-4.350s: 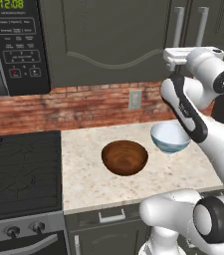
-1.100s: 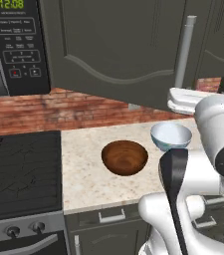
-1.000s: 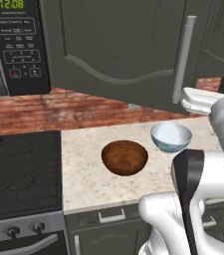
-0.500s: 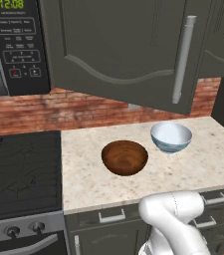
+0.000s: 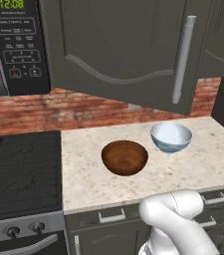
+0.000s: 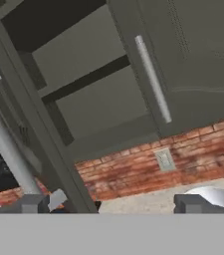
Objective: Open the cabinet. Pick the bowls from the counter and place them in the cabinet. Then close the cabinet.
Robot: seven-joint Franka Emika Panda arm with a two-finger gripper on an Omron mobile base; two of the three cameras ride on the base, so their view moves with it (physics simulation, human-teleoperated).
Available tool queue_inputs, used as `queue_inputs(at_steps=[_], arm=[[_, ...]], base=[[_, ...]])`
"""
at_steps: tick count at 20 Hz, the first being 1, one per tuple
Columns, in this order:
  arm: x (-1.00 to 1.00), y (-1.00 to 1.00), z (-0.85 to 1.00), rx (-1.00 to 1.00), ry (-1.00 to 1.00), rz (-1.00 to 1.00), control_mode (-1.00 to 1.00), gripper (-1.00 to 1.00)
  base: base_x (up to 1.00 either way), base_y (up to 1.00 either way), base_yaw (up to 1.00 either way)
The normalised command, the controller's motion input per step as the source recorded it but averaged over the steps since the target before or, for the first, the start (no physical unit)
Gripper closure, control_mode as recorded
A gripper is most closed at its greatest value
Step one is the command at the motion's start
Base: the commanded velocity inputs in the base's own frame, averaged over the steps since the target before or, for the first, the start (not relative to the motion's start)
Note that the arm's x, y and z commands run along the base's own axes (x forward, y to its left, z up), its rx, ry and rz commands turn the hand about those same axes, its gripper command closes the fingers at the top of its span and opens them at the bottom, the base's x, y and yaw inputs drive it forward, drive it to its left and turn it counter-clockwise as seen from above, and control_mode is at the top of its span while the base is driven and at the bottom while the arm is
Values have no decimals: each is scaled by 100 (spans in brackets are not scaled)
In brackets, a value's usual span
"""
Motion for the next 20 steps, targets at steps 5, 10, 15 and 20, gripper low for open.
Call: queue_inputs(at_steps=[5, 10, 15, 20], arm=[[61, 51, -8, 0, -1, 25, -100, -100], [81, 57, -9, 1, 0, 22, -100, -100], [92, 47, -1, 4, 0, 22, -100, -100], [31, 88, 0, 0, 0, 29, -100, -100]], base=[[0, 0, 0], [0, 0, 0], [0, 0, 0], [0, 0, 0]])
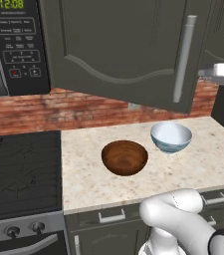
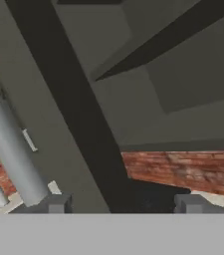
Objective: Open the cabinet. Pick the bowls from the counter and place them in the cabinet. Then close the cabinet.
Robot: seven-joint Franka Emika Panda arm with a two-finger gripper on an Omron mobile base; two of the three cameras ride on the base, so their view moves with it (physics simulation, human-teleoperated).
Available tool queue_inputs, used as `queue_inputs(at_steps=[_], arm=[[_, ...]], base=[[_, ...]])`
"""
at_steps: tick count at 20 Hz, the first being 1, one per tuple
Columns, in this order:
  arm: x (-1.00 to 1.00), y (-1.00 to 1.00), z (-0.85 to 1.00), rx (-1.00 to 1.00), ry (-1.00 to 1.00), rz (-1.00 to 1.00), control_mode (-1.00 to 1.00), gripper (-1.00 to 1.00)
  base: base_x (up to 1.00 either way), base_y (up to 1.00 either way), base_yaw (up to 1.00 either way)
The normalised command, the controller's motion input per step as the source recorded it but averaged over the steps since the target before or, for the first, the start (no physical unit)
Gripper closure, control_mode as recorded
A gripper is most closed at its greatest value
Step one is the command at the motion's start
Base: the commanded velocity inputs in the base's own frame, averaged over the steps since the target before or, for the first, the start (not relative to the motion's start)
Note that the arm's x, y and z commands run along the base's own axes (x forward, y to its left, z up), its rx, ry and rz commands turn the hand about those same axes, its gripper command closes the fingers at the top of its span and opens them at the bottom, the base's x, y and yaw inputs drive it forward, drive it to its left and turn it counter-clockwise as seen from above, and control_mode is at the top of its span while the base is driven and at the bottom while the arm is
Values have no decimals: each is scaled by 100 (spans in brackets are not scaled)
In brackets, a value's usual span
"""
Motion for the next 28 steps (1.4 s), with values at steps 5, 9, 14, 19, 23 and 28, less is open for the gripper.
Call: queue_inputs(at_steps=[5, 9, 14, 19, 23, 28], arm=[[-8, 100, 0, -1, -4, 35, -100, -100], [-26, 100, -1, -4, -13, 35, -100, -100], [-28, 100, -4, -7, -22, 30, -100, -100], [-30, 100, -3, -6, -27, 25, -100, -100], [-30, 100, -5, -5, -30, 19, -100, -100], [-19, 100, -20, -2, -29, 13, -100, -100]], base=[[0, 0, 0], [0, 0, 0], [0, 0, 0], [0, 0, 0], [0, 0, 0], [0, 0, 0]])
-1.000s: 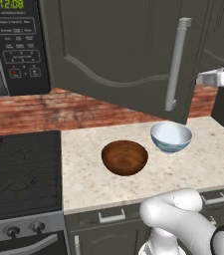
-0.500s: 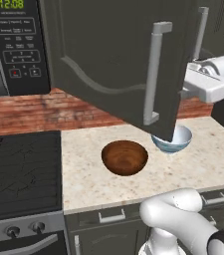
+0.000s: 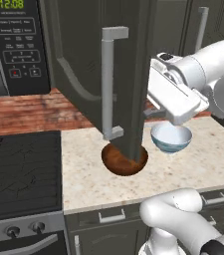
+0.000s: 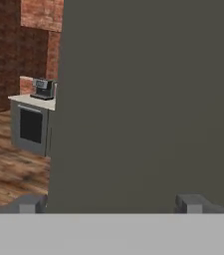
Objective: Open the cabinet. Pick the bowls from the counter and place them in the cabinet. Then close the cabinet.
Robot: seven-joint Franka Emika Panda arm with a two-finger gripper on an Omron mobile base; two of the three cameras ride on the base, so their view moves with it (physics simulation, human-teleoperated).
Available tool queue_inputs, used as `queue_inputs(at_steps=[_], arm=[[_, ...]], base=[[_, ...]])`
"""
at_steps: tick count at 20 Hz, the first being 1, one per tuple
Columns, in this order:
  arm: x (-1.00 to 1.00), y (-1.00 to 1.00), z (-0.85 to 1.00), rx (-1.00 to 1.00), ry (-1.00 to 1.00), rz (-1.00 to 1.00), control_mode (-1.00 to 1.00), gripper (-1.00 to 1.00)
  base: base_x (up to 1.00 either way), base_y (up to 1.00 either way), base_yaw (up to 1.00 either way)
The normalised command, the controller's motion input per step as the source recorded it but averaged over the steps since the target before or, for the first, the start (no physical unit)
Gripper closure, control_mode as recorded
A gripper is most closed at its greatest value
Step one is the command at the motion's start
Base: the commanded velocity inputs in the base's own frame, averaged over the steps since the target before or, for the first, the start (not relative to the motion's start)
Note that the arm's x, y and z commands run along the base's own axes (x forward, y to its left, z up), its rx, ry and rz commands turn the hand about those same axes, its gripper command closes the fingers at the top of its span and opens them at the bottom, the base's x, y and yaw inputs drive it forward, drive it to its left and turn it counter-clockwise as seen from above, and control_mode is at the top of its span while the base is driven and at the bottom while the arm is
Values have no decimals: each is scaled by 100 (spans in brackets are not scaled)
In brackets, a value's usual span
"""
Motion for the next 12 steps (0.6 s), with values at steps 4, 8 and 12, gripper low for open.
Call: queue_inputs(at_steps=[4, 8, 12], arm=[[3, 97, -34, 15, -15, 4, -100, -100], [10, 40, -30, 32, 0, 0, -100, -100], [-45, -60, 0, 8, 0, -8, -100, -100]], base=[[0, 0, 0], [0, 0, 0], [0, 0, 0]])
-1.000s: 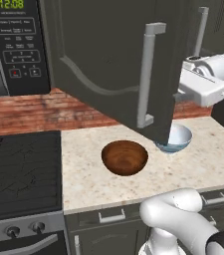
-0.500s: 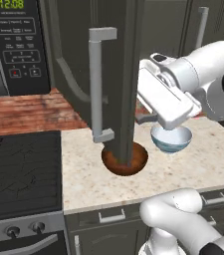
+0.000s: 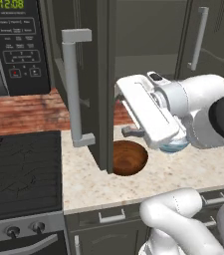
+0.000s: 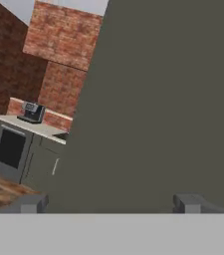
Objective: Open the cabinet. Pick the bowls from the counter and place them in the cabinet. Then close the cabinet.
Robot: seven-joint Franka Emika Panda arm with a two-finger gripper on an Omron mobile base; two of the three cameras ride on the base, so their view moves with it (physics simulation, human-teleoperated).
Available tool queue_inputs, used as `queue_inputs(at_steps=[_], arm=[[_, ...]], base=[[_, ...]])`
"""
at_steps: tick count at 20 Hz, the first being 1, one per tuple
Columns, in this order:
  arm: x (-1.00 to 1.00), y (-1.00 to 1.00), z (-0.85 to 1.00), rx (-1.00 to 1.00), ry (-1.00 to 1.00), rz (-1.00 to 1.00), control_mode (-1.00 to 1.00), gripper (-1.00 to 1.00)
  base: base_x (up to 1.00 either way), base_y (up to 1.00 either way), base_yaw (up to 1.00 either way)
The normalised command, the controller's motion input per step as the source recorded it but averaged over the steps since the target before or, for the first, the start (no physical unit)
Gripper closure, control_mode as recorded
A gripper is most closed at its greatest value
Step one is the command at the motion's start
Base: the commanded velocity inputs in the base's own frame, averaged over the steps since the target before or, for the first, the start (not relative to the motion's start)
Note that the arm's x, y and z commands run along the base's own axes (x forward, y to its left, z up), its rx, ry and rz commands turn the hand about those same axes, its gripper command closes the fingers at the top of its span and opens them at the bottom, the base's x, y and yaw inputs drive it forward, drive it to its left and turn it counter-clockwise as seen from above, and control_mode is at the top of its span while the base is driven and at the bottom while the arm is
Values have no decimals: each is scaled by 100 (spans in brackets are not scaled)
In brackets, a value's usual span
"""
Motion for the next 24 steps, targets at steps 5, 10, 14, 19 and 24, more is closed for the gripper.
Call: queue_inputs(at_steps=[5, 10, 14, 19, 24], arm=[[-90, -100, 0, 24, 4, -28, -100, -100], [-36, -100, 3, 24, 16, -58, -100, -100], [-4, -100, 12, 19, 17, -72, -100, -100], [0, -100, 13, 15, 19, -71, -100, -100], [0, -100, 0, 8, 11, -63, -100, -100]], base=[[0, 0, 0], [0, 0, 0], [0, 0, 0], [0, 0, 0], [0, 0, 0]])
